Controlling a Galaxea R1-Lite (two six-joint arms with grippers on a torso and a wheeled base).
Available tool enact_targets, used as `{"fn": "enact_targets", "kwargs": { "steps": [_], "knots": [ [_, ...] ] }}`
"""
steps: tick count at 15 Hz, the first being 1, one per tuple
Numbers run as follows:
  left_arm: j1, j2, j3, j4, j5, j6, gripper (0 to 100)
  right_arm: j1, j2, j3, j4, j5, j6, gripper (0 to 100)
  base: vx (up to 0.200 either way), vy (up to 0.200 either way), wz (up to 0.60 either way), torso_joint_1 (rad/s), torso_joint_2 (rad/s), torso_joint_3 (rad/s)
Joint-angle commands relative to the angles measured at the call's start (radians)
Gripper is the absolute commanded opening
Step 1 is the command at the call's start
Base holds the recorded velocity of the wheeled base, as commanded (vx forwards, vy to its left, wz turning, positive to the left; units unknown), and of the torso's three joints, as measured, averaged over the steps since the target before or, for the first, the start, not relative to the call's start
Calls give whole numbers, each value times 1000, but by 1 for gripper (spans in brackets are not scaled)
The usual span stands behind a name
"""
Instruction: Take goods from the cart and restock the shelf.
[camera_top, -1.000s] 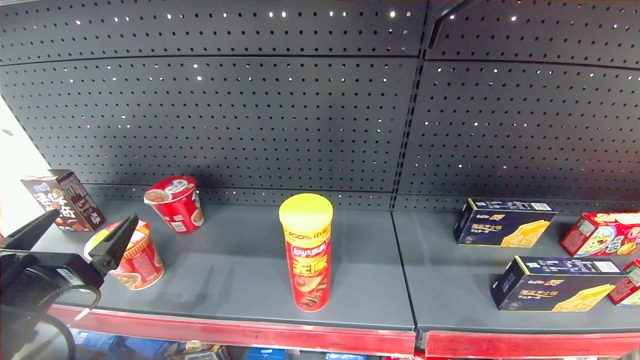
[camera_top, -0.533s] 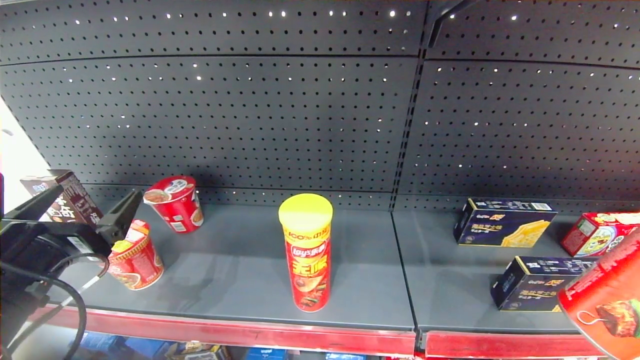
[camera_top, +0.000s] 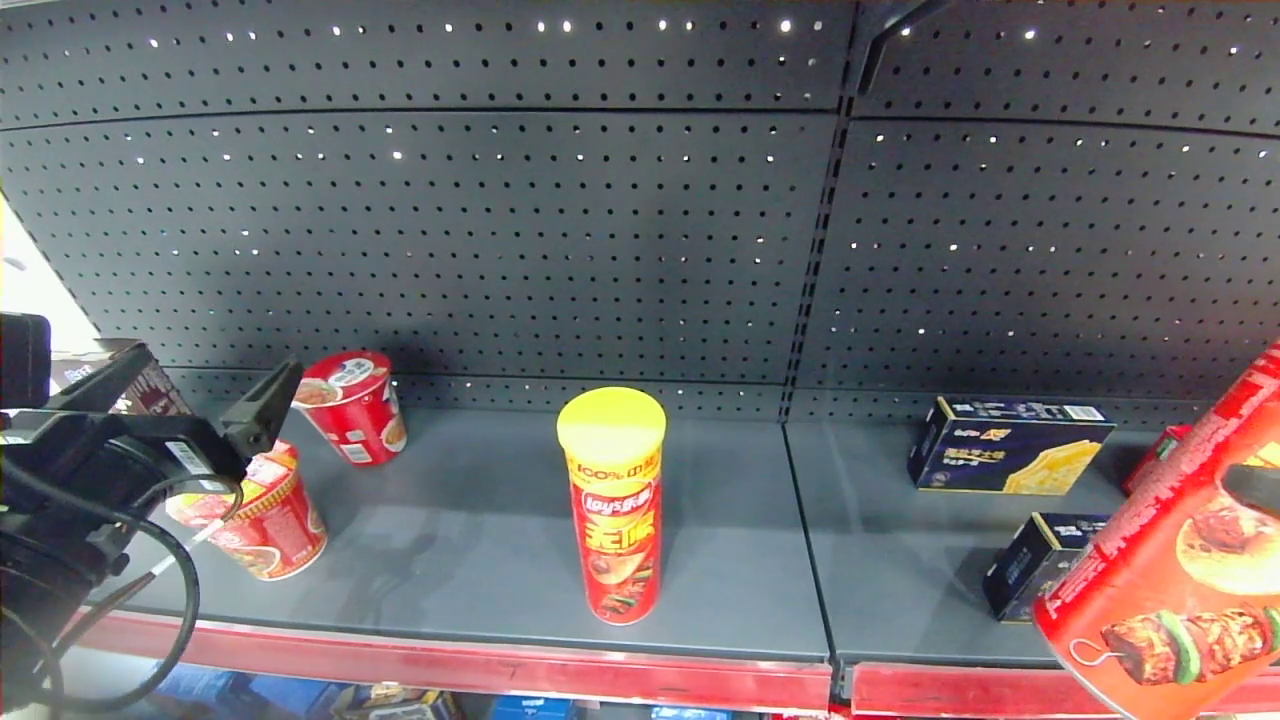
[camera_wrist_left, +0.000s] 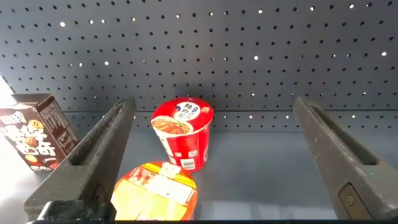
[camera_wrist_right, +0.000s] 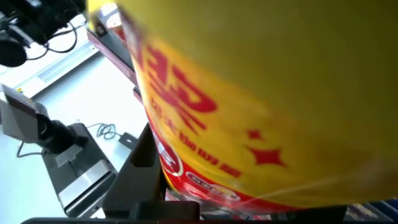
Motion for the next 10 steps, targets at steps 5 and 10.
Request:
{"fn": "enact_targets", "kwargs": {
  "steps": [5, 10],
  "knots": [
    [0, 62, -72, 0, 1, 2, 100, 204, 144, 51, -113, -62, -29, 0, 0, 0, 0, 0, 0, 0],
    [0, 71, -87, -5, 1, 2, 100, 258, 264, 123, -260, -85, -97, 0, 0, 0, 0, 0, 0, 0]
  ]
}}
